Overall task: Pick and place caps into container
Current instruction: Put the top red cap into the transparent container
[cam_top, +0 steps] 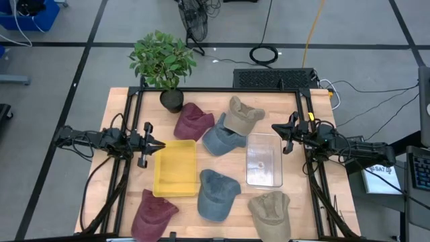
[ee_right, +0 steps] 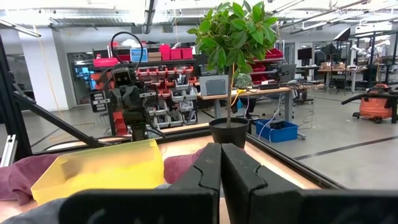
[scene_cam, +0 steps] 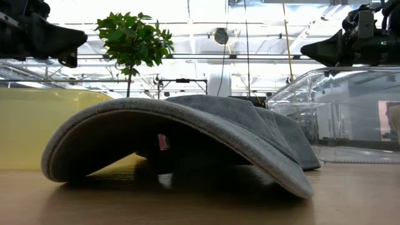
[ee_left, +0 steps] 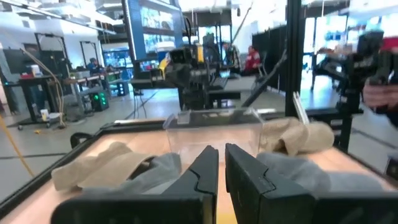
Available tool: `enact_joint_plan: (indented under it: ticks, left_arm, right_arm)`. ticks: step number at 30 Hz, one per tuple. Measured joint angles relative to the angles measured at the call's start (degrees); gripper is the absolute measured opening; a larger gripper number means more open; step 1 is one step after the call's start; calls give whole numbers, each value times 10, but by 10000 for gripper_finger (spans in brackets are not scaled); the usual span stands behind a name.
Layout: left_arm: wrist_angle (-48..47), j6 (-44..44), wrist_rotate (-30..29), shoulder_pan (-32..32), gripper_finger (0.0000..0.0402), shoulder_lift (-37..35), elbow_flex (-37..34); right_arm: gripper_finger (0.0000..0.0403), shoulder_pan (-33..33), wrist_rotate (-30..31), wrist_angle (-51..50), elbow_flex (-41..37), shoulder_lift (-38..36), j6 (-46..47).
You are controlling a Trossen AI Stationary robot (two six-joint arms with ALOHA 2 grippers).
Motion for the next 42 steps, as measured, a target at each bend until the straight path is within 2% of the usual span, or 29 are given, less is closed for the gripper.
enact_joint_plan:
  ticks: [5,10,14,17,23,27,32,36,38,42]
  left_arm:
    - [3,-32,0,0,37,0,0]
    - [68,-51,-32,0,37,0,0]
    - [78,-54,2,-2,37,2,18]
    - [73,-56,1,-14,37,19,49]
    - [24,-17,-64,-58,8,140,162]
    - [-24,21,-119,-89,9,243,252]
    - [-144,13,-181,-140,4,368,383]
    - [-247,-37,-314,-159,9,452,474]
    - [-289,-57,-357,-151,10,486,507]
    - [-311,-60,-346,-125,4,545,549]
  right_arm:
    - [0,0,0,6,0,0,-1]
    - [0,0,0,7,0,0,-4]
    - [0,0,0,6,0,0,-4]
    - [0,0,0,6,0,0,-4]
    - [0,0,0,6,0,0,-4]
    - [0,0,0,5,0,0,-4]
    - [0,0,0,-5,0,0,-4]
    - [0,0,0,-14,0,0,-4]
    - [0,0,0,-14,0,0,-4]
    - [0,0,0,-14,0,0,-4]
